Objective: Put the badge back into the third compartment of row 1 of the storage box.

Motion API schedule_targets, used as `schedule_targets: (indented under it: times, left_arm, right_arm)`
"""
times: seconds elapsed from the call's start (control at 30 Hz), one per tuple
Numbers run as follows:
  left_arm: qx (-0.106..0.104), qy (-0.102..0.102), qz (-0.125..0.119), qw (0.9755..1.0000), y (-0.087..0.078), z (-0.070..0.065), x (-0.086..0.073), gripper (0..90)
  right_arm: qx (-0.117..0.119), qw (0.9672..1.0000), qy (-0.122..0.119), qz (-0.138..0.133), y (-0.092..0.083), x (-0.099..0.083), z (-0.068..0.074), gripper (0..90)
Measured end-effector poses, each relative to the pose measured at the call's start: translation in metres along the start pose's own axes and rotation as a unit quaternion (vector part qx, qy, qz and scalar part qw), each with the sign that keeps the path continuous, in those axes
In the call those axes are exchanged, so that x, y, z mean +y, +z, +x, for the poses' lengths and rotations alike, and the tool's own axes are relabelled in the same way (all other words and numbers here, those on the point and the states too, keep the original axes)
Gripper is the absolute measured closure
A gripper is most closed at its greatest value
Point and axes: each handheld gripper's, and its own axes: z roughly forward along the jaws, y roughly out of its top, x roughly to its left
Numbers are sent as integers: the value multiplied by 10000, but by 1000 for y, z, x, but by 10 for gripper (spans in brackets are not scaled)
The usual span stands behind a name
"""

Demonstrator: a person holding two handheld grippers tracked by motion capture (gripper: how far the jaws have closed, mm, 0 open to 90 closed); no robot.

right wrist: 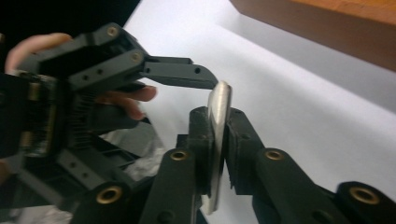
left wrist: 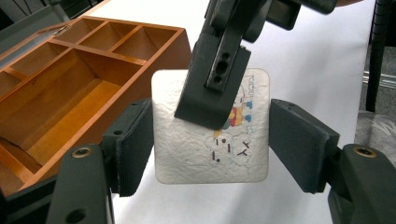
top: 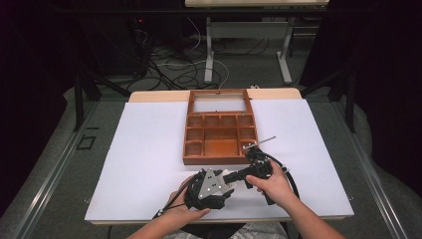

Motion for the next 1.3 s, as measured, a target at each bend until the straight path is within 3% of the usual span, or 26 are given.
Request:
schedule_targets:
  times: [0.07, 0.1, 0.17, 0.3, 0.73, 0.77, 0.83, 1.07, 1.3]
  left_arm:
    - [20, -75, 32, 10000, 0, 1, 0, 327]
    - [28, -111, 30, 9999, 0, 2, -1, 314]
    - [43, -234, 15, 9997, 0, 4, -2, 287]
    - [95, -340, 57, 9994, -1, 8, -4, 270]
    - [74, -592, 114, 9982, -3, 16, -7, 212]
    - [60, -620, 119, 9980, -3, 16, -7, 206]
    - [78, -627, 112, 9979, -3, 18, -7, 194]
    - [68, -895, 141, 9959, -5, 25, -8, 156]
    - [84, -1149, 89, 9933, -8, 32, -9, 94]
  right_arm:
    - [-18, 9999, -20, 97, -3, 1, -1, 845]
    - [-50, 10000, -44, -30, -2, 0, -2, 845]
    - [-43, 10000, -5, 44, -5, 1, -3, 846]
    - [-137, 9998, -25, -149, -7, 1, -5, 846]
    - [-374, 9987, -32, -353, -16, 2, -11, 846]
    - [-395, 9985, 65, -362, -17, 1, -10, 846]
    - [-417, 9984, -17, -390, -18, 2, -12, 846]
    - [-537, 9974, -23, -480, -23, 4, -12, 846]
    - [-689, 9956, -191, -599, -31, 13, -10, 846]
